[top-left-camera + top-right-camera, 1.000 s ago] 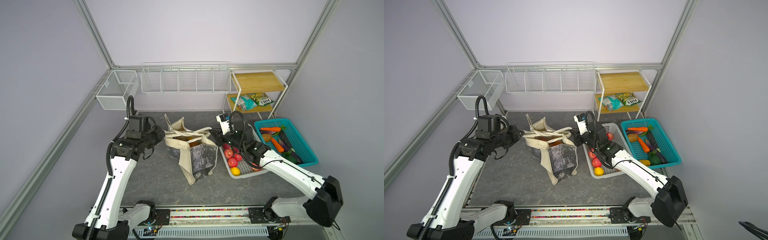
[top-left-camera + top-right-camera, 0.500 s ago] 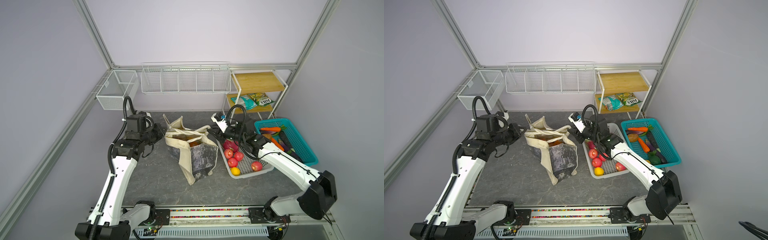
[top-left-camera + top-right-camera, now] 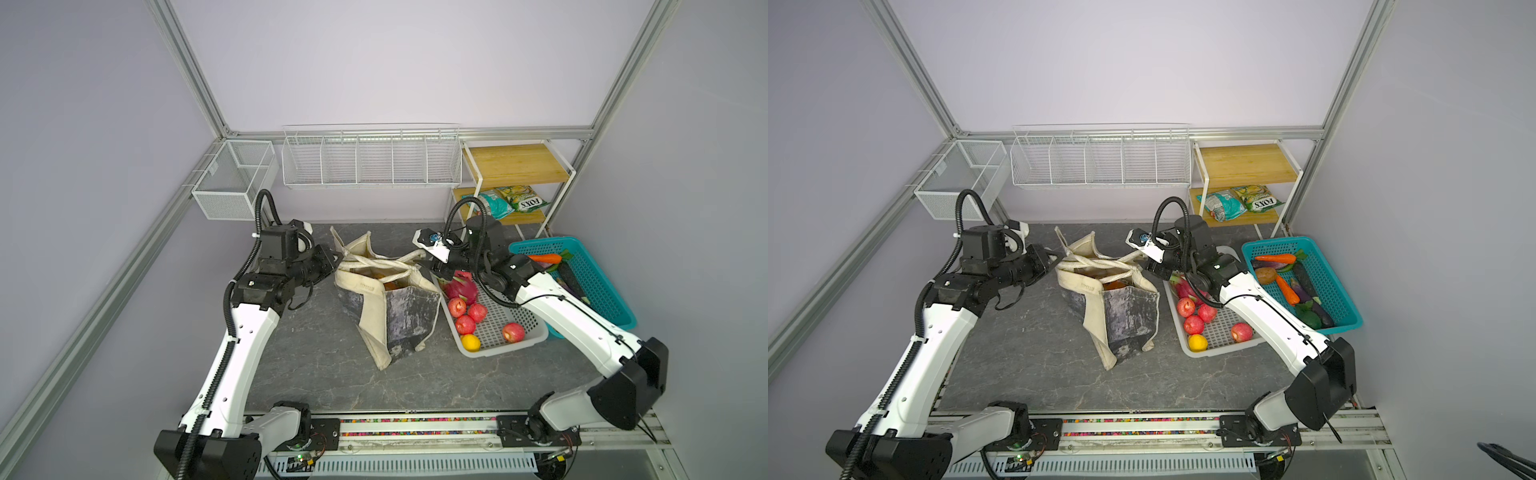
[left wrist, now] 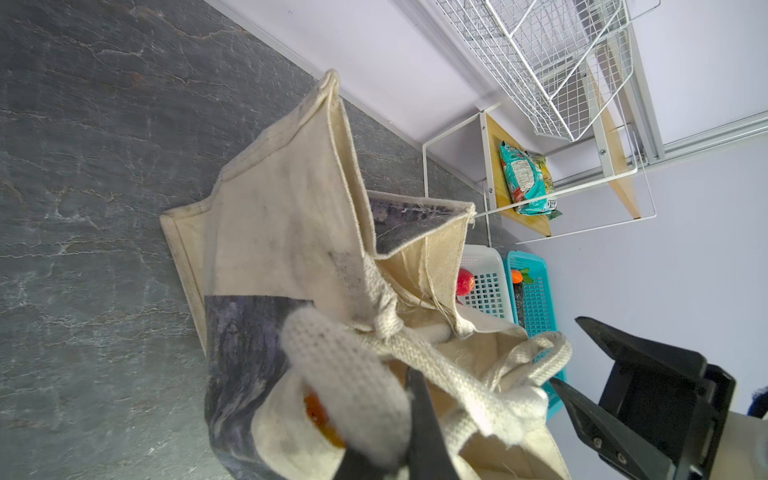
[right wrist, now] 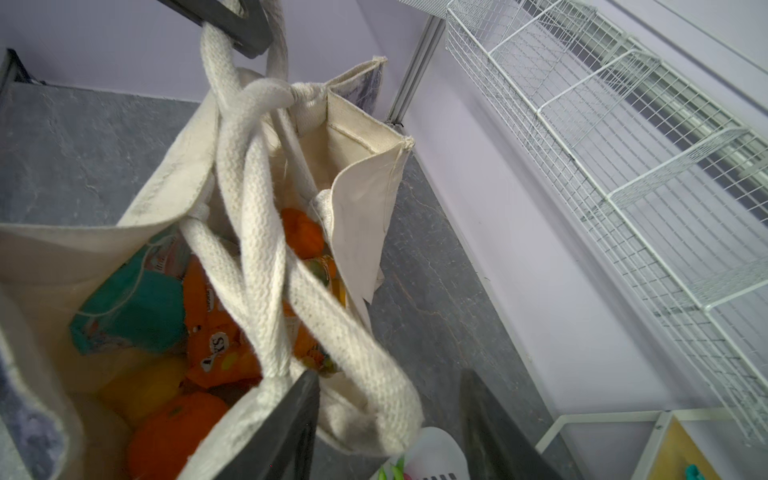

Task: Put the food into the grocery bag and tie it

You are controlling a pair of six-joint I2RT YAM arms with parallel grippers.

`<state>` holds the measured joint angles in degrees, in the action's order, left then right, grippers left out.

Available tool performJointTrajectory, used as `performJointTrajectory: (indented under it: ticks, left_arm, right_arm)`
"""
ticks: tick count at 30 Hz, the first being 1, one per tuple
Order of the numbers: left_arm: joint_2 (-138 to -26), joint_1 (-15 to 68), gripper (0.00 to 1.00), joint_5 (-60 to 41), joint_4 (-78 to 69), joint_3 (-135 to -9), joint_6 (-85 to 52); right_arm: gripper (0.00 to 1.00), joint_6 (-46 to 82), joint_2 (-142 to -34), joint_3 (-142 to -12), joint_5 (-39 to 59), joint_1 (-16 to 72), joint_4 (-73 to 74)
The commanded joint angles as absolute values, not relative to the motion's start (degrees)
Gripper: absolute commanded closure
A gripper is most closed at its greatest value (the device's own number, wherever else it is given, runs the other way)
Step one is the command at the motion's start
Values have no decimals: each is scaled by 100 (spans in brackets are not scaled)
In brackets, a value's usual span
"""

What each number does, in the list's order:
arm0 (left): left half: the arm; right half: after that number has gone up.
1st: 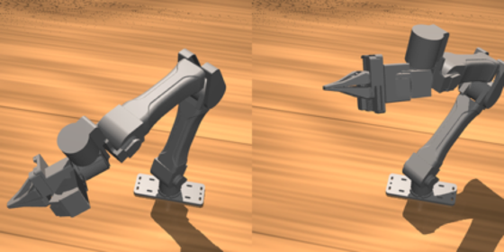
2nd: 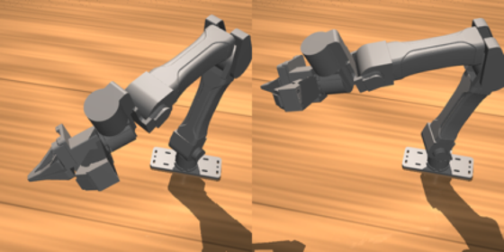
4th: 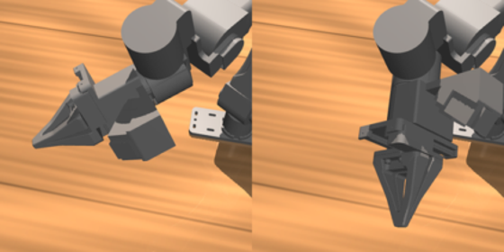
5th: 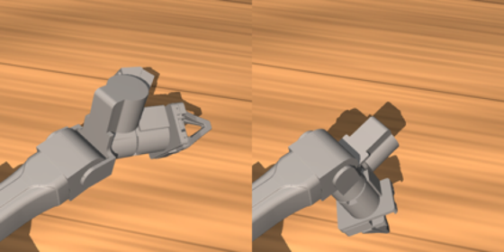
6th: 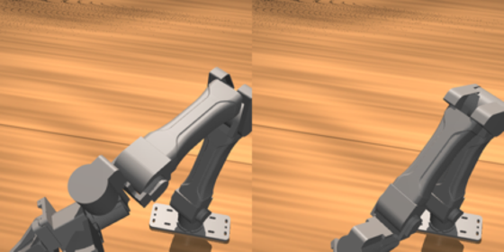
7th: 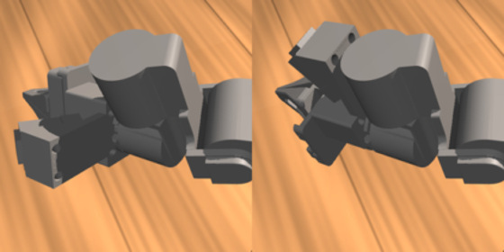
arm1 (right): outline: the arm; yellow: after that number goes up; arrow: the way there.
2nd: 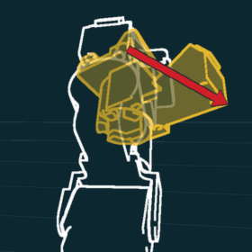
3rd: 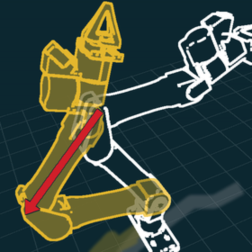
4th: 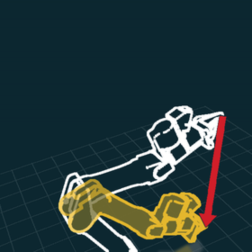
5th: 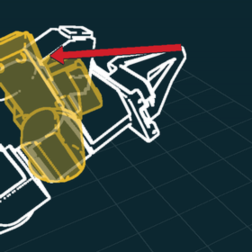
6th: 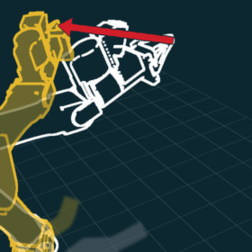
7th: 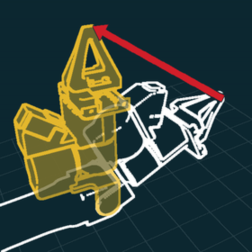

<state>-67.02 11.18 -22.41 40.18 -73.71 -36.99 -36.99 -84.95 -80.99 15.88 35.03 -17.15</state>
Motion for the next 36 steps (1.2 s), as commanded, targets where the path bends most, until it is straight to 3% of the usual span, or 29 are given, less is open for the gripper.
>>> performJointTrajectory:
  ticks: [1, 10, 31, 36]
  left_arm:
    - [-6764, 1195, 100, -2450, 3989, -7515, -3577]
    - [-6798, 1210, 100, -2464, 4008, -7567, -3534]
    - [-6858, 1291, 100, -2582, 3973, -7592, -3568]
    - [-6876, 1301, 100, -2593, 3946, -7619, -3599]
  right_arm:
    - [44, -4592, -8702, -8417, 1596, 3539, -2236]
    - [44, -5412, -9029, -8848, 1626, 3560, -3139]
    - [46, -5833, -9959, -9848, 1710, 4038, -3210]
    - [53, -5776, -10037, -9914, 1740, 4184, -3153]
